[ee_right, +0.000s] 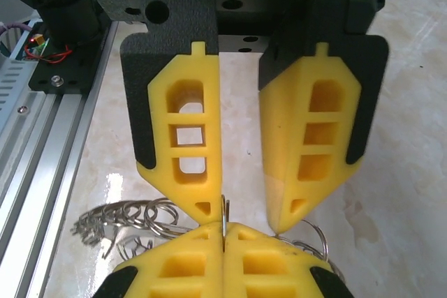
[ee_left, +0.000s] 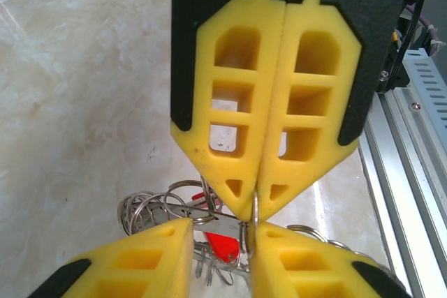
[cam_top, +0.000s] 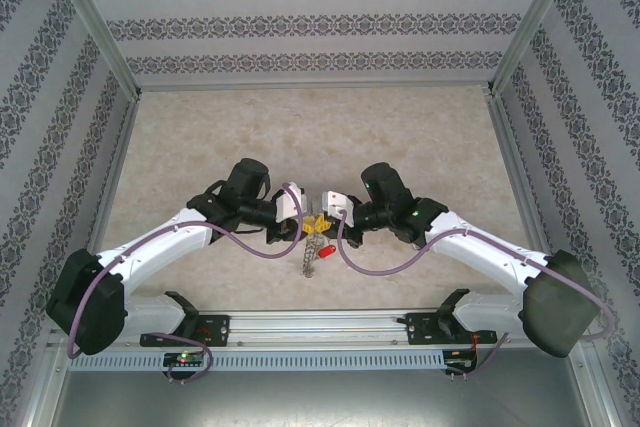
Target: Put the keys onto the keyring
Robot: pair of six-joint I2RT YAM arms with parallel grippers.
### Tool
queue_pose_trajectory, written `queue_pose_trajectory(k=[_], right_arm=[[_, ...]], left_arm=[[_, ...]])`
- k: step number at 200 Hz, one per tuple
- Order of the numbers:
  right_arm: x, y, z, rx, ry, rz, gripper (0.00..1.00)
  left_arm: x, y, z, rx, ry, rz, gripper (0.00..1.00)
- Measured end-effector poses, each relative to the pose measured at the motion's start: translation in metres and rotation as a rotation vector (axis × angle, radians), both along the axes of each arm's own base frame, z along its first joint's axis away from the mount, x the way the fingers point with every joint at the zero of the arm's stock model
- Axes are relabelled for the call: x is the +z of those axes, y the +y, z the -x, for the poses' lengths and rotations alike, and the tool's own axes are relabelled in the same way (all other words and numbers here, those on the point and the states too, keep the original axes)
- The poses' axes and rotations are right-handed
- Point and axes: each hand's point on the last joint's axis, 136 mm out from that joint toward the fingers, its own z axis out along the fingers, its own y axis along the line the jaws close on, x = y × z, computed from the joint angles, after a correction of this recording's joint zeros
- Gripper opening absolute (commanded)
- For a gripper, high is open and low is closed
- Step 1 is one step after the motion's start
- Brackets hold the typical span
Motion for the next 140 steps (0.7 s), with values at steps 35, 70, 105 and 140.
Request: queue_pose_trajectory(k=[35, 70, 105, 140], right_arm=[[-0.001, -0.001, -0.002, -0.011, -0.006, 0.007, 0.0], [-0.002, -0.002, -0.004, -0.022, -0.007, 0.014, 0.03], [-0.001, -0.006, -0.004, -0.042, -0.036, 0.011, 0.2], [-0.002, -0.023, 0.001, -0.092, -0.047, 0.001, 0.28]], left_arm=[[-0.001, -0.001, 0.001, -0.008, 0.009, 0.002, 0.09], [-0.001, -0.002, 0.002, -0.013, 0.012, 0.002, 0.0], [0.001, -0.005, -0.002, 0.003, 0.008, 0.033, 0.0], [-0.004, -0.007, -0.003, 0.031, 0.017, 0.076, 0.0]])
